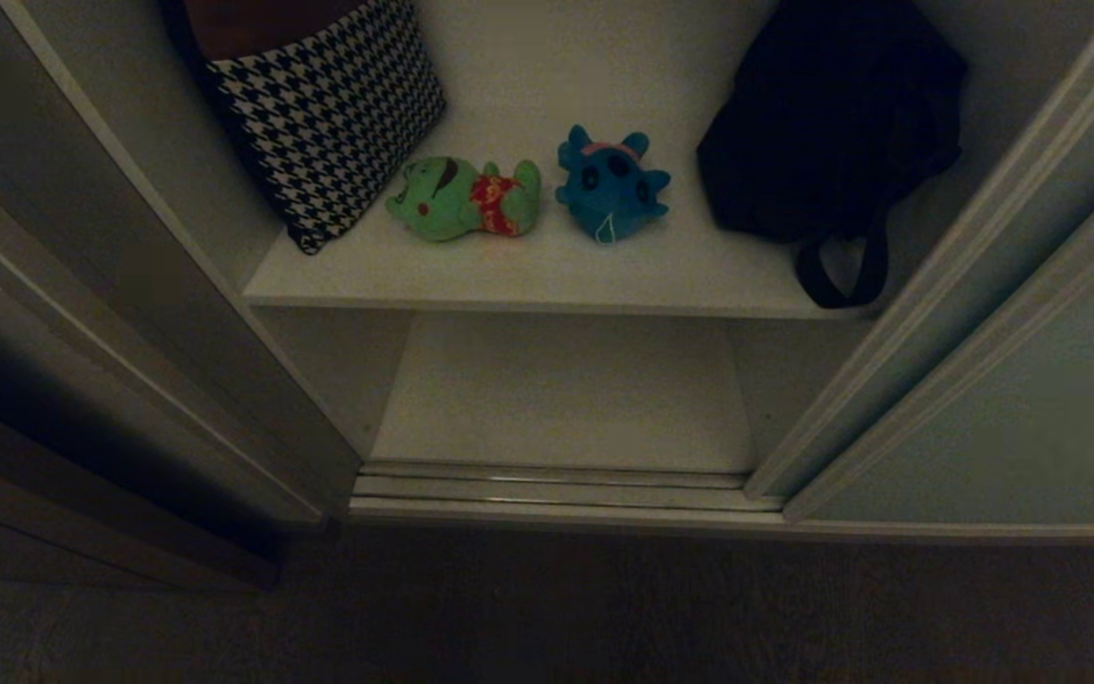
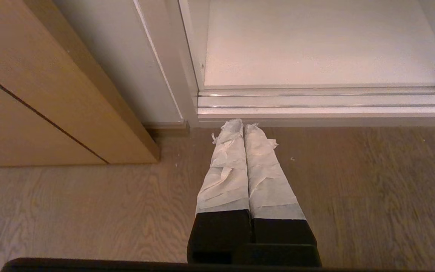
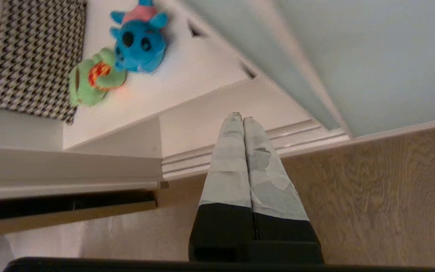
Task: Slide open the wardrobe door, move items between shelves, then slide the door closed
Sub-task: Close the door
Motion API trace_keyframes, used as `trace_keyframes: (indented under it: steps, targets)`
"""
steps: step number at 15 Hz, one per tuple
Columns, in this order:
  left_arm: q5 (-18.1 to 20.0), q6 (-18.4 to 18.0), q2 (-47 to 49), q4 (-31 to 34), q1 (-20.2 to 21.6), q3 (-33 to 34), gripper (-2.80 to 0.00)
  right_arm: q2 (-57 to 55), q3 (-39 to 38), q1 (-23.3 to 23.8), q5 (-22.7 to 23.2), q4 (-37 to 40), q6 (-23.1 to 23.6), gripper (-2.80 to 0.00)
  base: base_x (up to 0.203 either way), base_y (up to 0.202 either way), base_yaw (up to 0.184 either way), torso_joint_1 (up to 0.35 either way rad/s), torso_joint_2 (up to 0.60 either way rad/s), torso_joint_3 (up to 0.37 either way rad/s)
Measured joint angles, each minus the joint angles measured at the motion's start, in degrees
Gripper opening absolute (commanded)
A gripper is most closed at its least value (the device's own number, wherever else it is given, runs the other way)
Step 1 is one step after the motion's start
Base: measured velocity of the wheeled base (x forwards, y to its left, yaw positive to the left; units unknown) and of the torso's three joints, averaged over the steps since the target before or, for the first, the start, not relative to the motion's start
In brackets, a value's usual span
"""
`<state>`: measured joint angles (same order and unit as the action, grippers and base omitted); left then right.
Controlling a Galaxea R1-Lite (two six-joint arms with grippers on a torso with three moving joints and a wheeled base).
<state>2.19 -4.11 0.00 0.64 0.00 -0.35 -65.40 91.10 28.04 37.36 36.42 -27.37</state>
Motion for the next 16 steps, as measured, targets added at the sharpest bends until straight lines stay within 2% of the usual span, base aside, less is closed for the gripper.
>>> trace_keyframes:
  steps: [9,16]
  targets:
    - [0.0,0.0,0.0,0.0,0.0,0.0,-2.8,-7.99,0.38,1.45,-0.21,-5.18,0.0,-2.8,0.0,0.0,0.0,0.0,0.0,0.0]
    - [0.0,0.0,0.0,0.0,0.0,0.0,-2.8,-10.91,-0.11,-0.03,-0.29,-8.43,-0.09,-2.8,0.0,0.0,0.0,0.0,0.0,0.0]
